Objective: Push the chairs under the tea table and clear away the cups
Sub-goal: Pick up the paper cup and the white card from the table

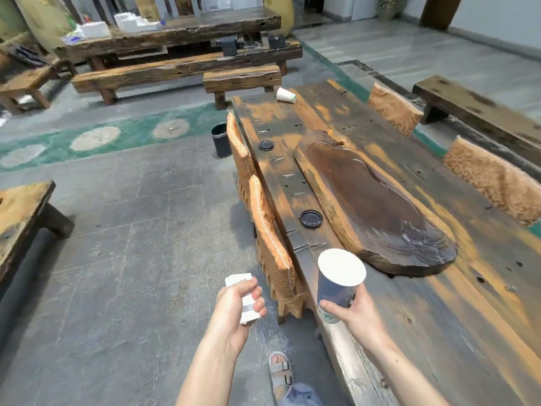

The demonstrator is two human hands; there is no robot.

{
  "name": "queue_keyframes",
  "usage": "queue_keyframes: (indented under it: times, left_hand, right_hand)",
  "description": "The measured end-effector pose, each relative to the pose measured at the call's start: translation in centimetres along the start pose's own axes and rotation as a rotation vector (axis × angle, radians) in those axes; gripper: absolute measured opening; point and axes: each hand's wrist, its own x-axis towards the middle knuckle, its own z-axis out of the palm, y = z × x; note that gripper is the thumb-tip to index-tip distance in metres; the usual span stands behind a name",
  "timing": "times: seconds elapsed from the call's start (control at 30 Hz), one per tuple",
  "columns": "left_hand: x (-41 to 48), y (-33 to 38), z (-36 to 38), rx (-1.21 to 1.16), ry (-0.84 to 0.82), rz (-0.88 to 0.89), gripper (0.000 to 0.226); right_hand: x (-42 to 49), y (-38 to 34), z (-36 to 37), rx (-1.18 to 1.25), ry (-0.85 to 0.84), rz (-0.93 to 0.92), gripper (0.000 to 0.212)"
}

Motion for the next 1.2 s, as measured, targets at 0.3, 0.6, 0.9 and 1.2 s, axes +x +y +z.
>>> queue_keyframes:
  times: [0.3,0.6,0.9,1.2]
  left_hand:
    - [13.9,7.7,5.8,0.167,-0.117,-0.077,0.016]
    - [24.4,10.4,12.2,0.281,-0.289,-0.272,0.022]
    - [35.4,12.6,15.3,0.476,-0.456,-0.478,0.019]
    - [41.3,13.7,17.8,0.569,-0.653,-0.639,0.017]
  right_hand:
    - [12.5,-1.9,2.2,0.078,0.192,0.086,0.09]
    - [18.4,-0.5,3.2,0.098,0.367,0.219,0.093]
    - [23.6,2.2,7.4,0.177,0.737,0.393,0.094]
    - [26.5,2.6,12.7,0.278,1.213,0.546,0.092]
